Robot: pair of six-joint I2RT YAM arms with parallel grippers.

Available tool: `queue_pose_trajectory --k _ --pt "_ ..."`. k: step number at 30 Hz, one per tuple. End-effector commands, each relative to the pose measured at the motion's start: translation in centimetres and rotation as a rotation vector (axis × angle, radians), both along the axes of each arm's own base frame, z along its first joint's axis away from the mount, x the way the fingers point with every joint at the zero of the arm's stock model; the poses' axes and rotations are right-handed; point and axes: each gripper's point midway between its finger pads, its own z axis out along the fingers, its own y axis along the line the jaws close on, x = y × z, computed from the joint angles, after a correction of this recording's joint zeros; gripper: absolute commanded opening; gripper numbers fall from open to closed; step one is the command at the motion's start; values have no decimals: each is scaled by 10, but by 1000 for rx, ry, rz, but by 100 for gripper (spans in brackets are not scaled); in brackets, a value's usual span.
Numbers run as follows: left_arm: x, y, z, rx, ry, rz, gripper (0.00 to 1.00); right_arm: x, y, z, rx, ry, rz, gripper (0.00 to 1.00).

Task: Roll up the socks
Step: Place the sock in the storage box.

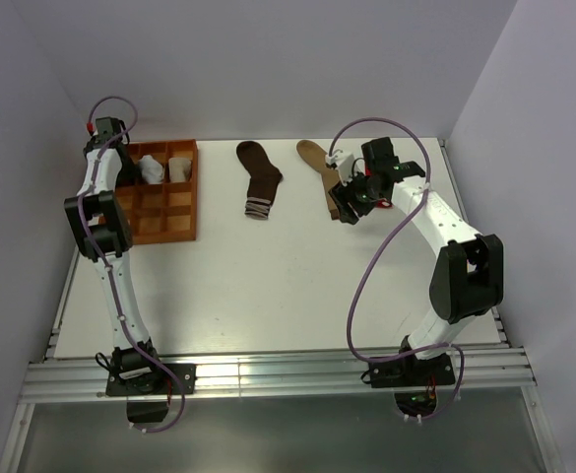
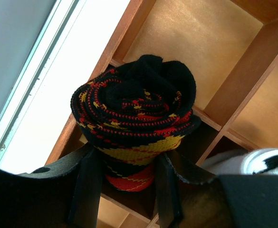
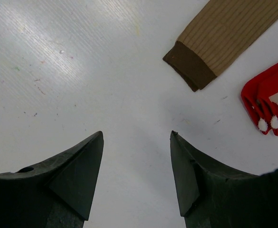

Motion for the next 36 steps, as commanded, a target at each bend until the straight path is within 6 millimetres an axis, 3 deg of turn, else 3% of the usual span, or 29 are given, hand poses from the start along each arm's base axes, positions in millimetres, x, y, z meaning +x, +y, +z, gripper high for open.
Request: queue_pose_trajectory --k 1,5,13,21,26,36 --pt "-23 -26 -44 -132 99 -17 16 8 5 9 -10 -56 19 65" --pt "-19 -25 -29 -117 53 -24 25 9 6 12 -14 -65 19 65" --pt "-13 -22 -2 -92 9 -23 32 9 7 14 -21 -73 25 65" --pt "-16 -24 -7 -83 26 -48 48 9 9 15 -27 -75 32 65" --pt "-9 -31 8 -78 -31 -88 58 9 9 14 -32 -74 34 66" --pt "-1 -35 39 -54 -119 -123 64 9 10 13 -32 -76 36 65"
